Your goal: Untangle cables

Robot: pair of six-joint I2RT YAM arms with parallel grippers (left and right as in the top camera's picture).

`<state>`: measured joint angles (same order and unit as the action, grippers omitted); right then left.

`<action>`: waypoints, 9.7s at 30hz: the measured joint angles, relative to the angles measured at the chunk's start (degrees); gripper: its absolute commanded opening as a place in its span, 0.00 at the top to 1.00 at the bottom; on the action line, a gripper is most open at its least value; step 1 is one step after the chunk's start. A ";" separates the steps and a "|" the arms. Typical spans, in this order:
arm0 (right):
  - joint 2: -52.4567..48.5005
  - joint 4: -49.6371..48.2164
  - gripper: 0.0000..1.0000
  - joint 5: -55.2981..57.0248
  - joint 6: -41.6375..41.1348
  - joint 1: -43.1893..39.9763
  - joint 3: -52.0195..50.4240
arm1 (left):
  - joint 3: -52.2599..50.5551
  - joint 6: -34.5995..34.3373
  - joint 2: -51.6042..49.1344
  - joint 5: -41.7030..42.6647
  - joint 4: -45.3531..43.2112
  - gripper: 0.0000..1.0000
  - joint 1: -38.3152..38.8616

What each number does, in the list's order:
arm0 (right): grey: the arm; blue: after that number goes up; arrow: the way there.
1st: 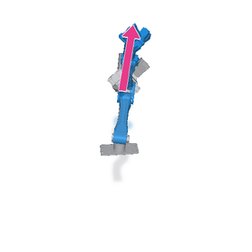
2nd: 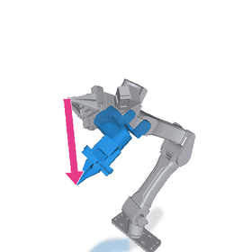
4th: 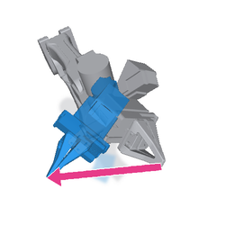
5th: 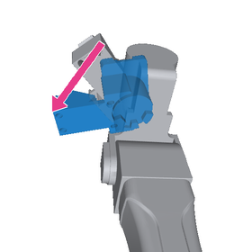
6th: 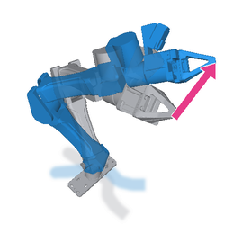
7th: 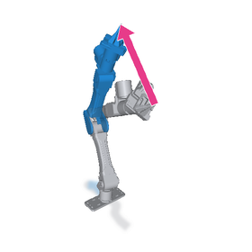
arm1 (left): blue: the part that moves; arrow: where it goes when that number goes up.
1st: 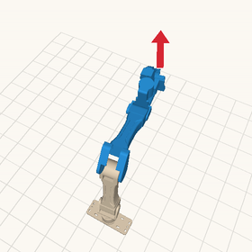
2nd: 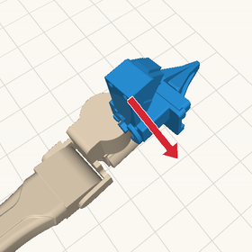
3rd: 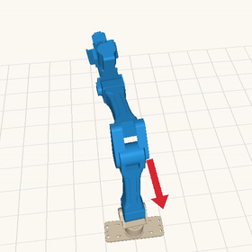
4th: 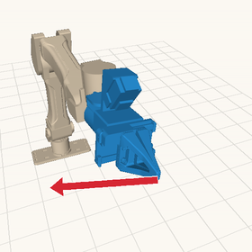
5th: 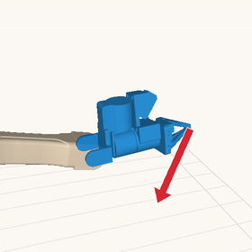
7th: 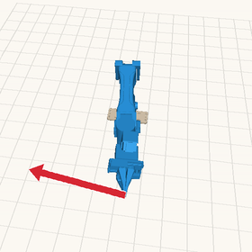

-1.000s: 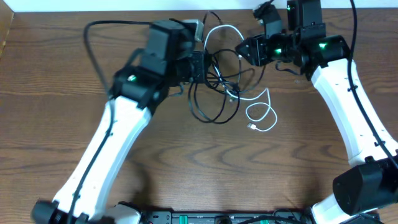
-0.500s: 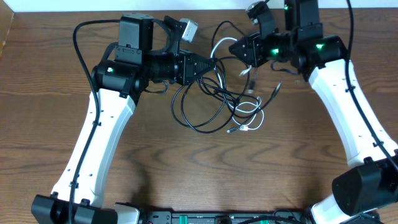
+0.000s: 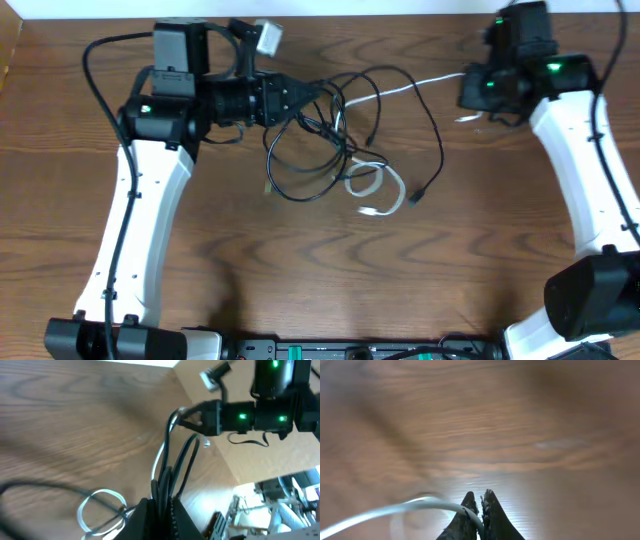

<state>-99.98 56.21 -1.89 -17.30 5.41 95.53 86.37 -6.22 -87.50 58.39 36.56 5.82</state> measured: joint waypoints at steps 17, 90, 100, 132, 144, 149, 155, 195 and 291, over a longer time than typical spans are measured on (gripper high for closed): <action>-0.04 7.02 0.99 3.04 -0.31 -16.92 -0.98 | 0.00 -15.45 0.00 -11.91 -3.34 0.93 -7.28; -13.66 2.16 0.28 -38.84 34.45 5.60 18.78 | -0.22 -81.64 -0.04 6.23 -36.15 0.93 -12.37; -14.23 -6.54 0.29 -40.83 37.94 10.95 18.78 | -0.22 -100.32 -0.04 9.88 -36.48 0.92 -12.35; -22.38 -12.74 0.28 -53.99 33.09 4.39 18.82 | -0.22 -103.27 -0.04 11.82 -36.50 0.92 -11.17; -24.24 -16.61 0.43 -58.27 32.22 12.59 18.80 | -0.22 -103.03 -0.04 11.82 -36.50 0.93 -11.17; -24.24 -17.99 0.99 -57.68 31.08 12.50 18.80 | -0.22 -102.79 -0.04 11.82 -36.48 0.92 -11.17; -24.24 -14.05 0.99 -51.93 25.24 12.13 18.82 | -0.22 -101.24 -0.04 10.93 -36.44 0.93 -11.17; -22.27 11.28 0.67 -34.97 27.89 2.58 18.80 | -0.31 -26.95 -0.04 -4.55 -3.23 0.93 -4.09; -18.99 -6.34 0.63 -28.02 7.61 26.88 18.91 | -0.31 -36.76 -0.59 -7.10 3.08 0.92 -2.64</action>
<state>-118.98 49.87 -29.91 -9.69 32.29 114.43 86.06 -42.98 -88.09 51.29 39.64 3.18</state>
